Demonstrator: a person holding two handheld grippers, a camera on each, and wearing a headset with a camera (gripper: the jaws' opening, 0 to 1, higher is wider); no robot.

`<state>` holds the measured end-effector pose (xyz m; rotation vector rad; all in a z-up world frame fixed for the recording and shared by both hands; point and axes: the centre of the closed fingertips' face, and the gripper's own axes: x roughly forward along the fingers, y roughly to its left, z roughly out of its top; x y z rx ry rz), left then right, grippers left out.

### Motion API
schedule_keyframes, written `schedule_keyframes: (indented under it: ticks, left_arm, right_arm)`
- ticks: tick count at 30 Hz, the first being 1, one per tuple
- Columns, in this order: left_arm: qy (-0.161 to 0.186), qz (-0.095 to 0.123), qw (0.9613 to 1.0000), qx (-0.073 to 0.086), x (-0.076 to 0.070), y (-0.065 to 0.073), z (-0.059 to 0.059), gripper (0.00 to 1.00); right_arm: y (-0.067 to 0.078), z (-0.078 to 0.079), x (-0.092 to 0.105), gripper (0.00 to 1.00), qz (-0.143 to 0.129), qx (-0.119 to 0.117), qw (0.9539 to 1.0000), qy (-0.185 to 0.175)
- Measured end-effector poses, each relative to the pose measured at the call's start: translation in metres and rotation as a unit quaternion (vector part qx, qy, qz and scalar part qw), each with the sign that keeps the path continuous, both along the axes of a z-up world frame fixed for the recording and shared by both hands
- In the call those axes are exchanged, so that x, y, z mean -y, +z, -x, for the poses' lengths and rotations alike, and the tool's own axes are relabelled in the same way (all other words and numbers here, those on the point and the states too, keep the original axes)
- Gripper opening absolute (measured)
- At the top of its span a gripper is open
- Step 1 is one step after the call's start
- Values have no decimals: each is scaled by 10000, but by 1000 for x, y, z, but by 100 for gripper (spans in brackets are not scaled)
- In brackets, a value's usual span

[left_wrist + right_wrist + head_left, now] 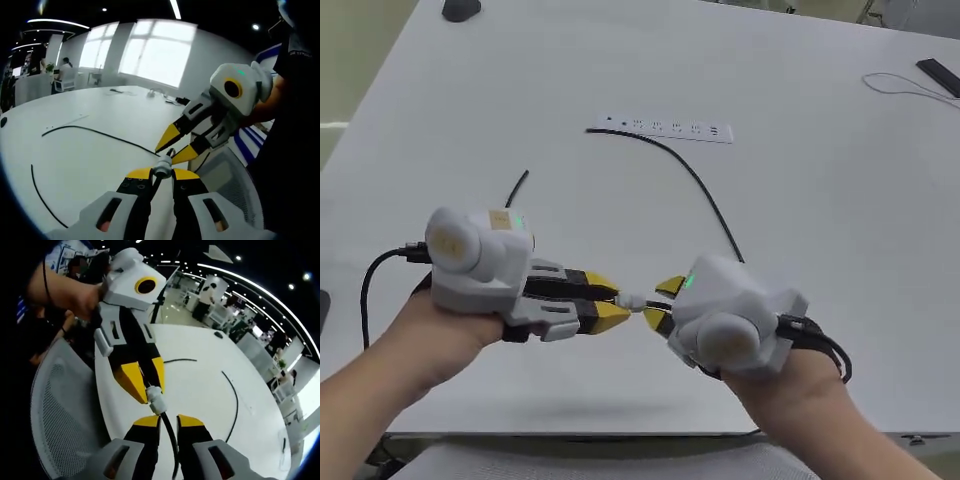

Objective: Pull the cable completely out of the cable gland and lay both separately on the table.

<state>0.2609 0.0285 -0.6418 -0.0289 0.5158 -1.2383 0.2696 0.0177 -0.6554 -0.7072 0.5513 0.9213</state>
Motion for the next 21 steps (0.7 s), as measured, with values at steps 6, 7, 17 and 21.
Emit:
schedule_keyframes:
  ticks: [6, 7, 17, 21]
  left_arm:
    - [-16, -18, 10000, 7, -1, -2, -1, 15]
    - [-19, -23, 10000, 15, -1, -3, -1, 15]
    - [-11, 5, 10000, 15, -2, -3, 0, 15]
    - [10, 24, 10000, 14, -3, -3, 0, 15]
  right_arm:
    - [-4, 1, -1, 3, 4, -66, 10000, -17]
    - [-4, 1, -1, 2, -3, -87, 10000, -32]
    - [-7, 2, -1, 1, -146, -245, 9994, -175]
    - [-7, 0, 2, 1, -215, -282, 9990, -271]
